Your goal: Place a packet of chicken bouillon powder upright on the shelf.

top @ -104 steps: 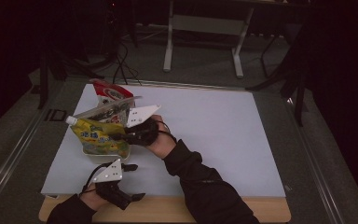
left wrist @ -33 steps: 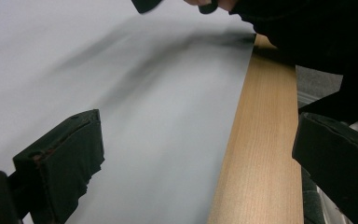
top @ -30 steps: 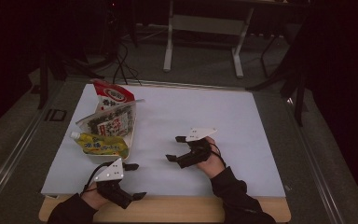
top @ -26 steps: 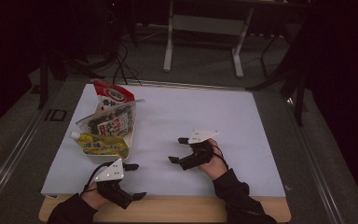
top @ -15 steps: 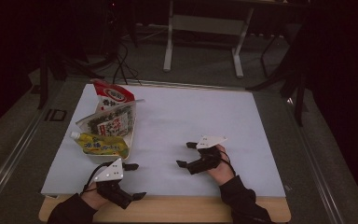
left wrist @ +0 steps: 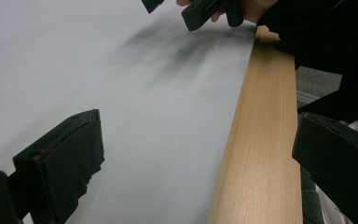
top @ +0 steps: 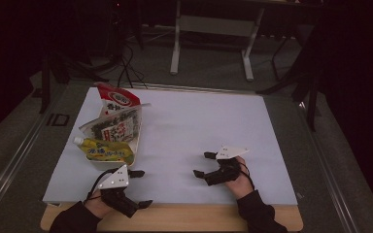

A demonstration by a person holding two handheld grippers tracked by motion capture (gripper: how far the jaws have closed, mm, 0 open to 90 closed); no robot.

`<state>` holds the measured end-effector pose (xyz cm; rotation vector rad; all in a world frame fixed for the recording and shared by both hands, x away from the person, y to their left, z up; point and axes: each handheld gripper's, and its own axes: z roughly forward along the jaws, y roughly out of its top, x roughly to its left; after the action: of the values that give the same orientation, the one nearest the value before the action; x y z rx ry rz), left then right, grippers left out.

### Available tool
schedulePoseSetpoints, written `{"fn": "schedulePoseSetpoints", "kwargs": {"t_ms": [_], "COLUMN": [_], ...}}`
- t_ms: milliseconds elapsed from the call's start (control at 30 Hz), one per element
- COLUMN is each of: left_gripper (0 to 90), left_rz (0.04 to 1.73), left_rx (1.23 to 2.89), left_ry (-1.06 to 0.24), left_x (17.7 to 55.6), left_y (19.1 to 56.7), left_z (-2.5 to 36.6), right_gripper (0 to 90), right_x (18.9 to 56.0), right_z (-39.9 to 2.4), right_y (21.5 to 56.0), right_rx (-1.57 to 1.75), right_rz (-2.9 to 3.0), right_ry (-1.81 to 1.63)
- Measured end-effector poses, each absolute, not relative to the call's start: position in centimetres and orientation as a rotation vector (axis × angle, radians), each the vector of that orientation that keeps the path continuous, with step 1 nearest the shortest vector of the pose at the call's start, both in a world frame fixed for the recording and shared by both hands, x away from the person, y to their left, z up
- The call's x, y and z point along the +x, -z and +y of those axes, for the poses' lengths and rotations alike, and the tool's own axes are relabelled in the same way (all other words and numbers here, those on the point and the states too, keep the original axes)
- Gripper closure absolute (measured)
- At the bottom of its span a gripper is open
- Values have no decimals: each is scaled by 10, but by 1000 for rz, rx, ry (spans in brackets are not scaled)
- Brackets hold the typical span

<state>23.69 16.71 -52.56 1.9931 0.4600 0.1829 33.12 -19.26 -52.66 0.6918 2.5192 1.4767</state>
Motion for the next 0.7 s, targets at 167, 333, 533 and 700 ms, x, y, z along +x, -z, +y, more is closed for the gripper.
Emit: {"fn": "schedulePoseSetpoints", "kwargs": {"t_ms": [167,333,533,700], "left_gripper": [27,27,27,27], "left_rz": [463,459,464,467], "left_rx": [1988,1988,1988,1988], "left_ry": [-184,-183,-187,-177], "left_x": [237,236,236,237], "left_y": [525,525,525,527], "left_z": [168,168,168,167], "right_gripper": [145,145,143,139], "right_x": [329,326,321,318], "right_z": [-196,-200,-205,-210], "right_y": [530,532,534,534], "right_rx": [700,711,706,711], "right_rz": [2523,2516,2498,2468], "right_ry": [-1460,-1455,-1453,-1472]}}
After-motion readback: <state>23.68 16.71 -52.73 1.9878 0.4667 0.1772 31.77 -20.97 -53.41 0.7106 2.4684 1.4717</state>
